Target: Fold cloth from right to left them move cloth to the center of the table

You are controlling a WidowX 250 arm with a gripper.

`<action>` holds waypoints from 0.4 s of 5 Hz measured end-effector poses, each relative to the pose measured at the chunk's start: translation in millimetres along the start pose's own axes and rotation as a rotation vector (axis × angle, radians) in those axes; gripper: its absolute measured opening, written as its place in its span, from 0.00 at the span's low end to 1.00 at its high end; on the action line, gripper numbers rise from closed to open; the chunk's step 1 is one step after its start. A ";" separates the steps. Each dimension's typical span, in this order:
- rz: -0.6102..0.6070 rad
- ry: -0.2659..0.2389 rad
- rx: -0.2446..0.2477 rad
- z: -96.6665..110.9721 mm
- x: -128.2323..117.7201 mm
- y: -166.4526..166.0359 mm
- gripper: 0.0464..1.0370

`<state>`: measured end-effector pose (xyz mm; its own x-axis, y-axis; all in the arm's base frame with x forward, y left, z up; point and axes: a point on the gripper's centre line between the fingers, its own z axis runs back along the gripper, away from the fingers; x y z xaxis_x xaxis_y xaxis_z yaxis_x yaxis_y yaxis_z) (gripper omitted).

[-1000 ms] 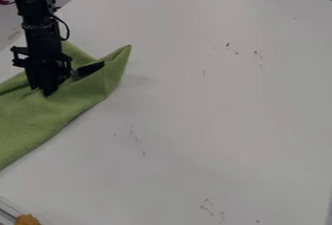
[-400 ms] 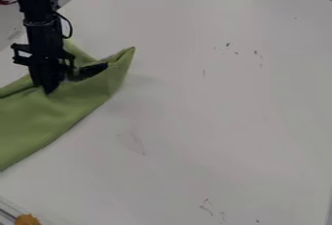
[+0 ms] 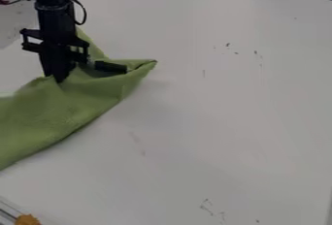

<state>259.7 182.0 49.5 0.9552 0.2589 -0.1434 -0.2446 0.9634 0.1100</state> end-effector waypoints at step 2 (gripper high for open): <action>0.000 0.016 -0.025 -3.1 -3.6 -18.5 0.04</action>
<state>260.2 163.5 44.9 0.9525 0.2595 -0.1596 -0.2485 0.9649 0.0853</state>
